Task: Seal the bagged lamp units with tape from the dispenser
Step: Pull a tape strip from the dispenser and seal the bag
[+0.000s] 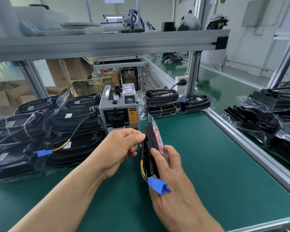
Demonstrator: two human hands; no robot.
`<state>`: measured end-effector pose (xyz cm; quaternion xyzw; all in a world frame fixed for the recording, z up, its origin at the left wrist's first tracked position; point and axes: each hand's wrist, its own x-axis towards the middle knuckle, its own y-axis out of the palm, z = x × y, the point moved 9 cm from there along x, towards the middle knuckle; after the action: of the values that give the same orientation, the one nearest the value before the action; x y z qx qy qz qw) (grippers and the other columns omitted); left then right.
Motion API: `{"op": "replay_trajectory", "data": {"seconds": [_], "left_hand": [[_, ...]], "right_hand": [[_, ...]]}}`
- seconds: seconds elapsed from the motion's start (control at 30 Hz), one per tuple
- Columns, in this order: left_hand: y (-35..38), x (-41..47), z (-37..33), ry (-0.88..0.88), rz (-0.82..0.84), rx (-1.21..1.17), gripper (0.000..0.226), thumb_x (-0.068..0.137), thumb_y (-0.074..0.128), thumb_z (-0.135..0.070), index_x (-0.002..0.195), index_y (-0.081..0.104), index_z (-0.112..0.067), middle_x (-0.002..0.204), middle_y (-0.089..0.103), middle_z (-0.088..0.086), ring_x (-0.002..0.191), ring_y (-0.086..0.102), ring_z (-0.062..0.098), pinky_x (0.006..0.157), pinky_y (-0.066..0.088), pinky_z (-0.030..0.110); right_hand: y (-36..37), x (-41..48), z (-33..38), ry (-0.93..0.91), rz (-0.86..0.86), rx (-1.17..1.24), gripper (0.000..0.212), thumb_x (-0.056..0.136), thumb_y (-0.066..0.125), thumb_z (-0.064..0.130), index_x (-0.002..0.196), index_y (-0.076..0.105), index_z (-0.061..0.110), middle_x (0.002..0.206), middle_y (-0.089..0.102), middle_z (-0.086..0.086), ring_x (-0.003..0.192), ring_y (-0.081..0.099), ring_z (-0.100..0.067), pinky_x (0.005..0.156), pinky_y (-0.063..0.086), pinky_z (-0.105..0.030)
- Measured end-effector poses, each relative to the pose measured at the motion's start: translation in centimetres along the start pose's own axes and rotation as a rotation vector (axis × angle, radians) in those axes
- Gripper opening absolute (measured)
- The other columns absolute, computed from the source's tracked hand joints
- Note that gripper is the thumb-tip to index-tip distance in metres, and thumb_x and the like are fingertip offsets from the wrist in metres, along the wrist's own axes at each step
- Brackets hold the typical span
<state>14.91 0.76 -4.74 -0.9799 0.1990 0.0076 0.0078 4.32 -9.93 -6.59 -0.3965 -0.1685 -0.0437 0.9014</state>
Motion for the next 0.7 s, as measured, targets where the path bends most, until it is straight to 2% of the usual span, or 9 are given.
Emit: {"op": "replay_trajectory", "data": {"seconds": [0.1,0.2,0.27,0.33,0.43,0.5,0.6,0.7], "left_hand": [[0.1,0.1,0.4,-0.013,0.032,-0.002,0.026,0.092,0.067,-0.020,0.067,0.071,-0.027,0.057,0.045,-0.005,0.055,0.042,0.007,0.061,0.045,0.021],[-0.3,-0.1,0.7,-0.016,0.040,-0.009,0.024,0.092,0.068,-0.021,0.069,0.071,-0.026,0.057,0.046,-0.005,0.054,0.044,0.006,0.060,0.047,0.019],[-1.5,0.0,0.8,-0.025,-0.035,-0.033,0.025,0.092,0.068,-0.020,0.068,0.072,-0.026,0.057,0.045,-0.006,0.053,0.044,0.006,0.057,0.047,0.020],[-3.6,0.5,1.1,-0.058,-0.194,-0.072,0.028,0.093,0.067,-0.020,0.066,0.073,-0.025,0.054,0.045,-0.007,0.050,0.044,0.006,0.055,0.045,0.022],[-7.1,2.0,2.0,-0.141,-0.450,-0.186,0.019,0.093,0.068,-0.020,0.074,0.065,-0.016,0.052,0.045,-0.006,0.046,0.042,0.005,0.046,0.042,0.019],[-8.5,3.2,3.1,-0.244,-0.560,-0.322,0.019,0.092,0.070,-0.018,0.077,0.060,-0.013,0.056,0.047,-0.004,0.049,0.042,0.006,0.038,0.039,0.017],[-8.8,5.0,4.2,-0.363,-0.592,-0.462,0.014,0.094,0.067,-0.017,0.083,0.060,-0.011,0.059,0.048,-0.003,0.052,0.044,0.005,0.034,0.034,0.014],[-8.4,6.6,4.6,-0.437,-0.547,-0.517,0.016,0.098,0.062,-0.018,0.084,0.058,-0.012,0.046,0.050,-0.004,0.042,0.046,0.003,0.032,0.032,0.013]], "right_hand": [[-0.1,0.3,0.0,0.003,0.029,-0.018,0.071,0.083,0.030,0.044,0.147,-0.001,0.051,0.147,-0.012,0.027,0.127,0.032,0.006,0.081,0.043,-0.012],[0.2,0.4,-0.2,0.006,0.063,-0.041,0.071,0.087,0.029,0.044,0.150,-0.003,0.045,0.146,-0.016,0.029,0.129,0.027,0.010,0.081,0.041,-0.007],[0.4,0.3,-0.7,0.024,0.083,-0.041,0.071,0.095,0.036,0.039,0.146,-0.012,0.050,0.146,-0.022,0.031,0.134,0.022,0.011,0.077,0.034,0.002],[0.7,0.3,-1.1,0.049,0.096,-0.049,0.074,0.098,0.039,0.034,0.135,-0.023,0.054,0.144,-0.028,0.033,0.137,0.019,0.011,0.078,0.030,0.005],[1.0,0.3,-1.6,0.087,0.120,-0.075,0.069,0.089,0.025,0.043,0.129,-0.030,0.053,0.135,-0.037,0.037,0.137,0.022,0.007,0.077,0.027,0.007],[1.4,0.4,-1.9,0.116,0.155,-0.105,0.071,0.089,0.023,0.045,0.125,-0.038,0.050,0.132,-0.042,0.037,0.138,0.021,0.008,0.076,0.026,0.008],[1.7,0.5,-2.6,0.150,0.174,-0.093,0.086,0.099,0.036,0.035,0.121,-0.047,0.040,0.130,-0.044,0.037,0.139,0.022,0.007,0.074,0.024,0.009],[1.9,0.5,-3.2,0.181,0.197,-0.083,0.091,0.100,0.037,0.034,0.115,-0.054,0.034,0.127,-0.047,0.039,0.138,0.024,0.008,0.073,0.024,0.010]]}}
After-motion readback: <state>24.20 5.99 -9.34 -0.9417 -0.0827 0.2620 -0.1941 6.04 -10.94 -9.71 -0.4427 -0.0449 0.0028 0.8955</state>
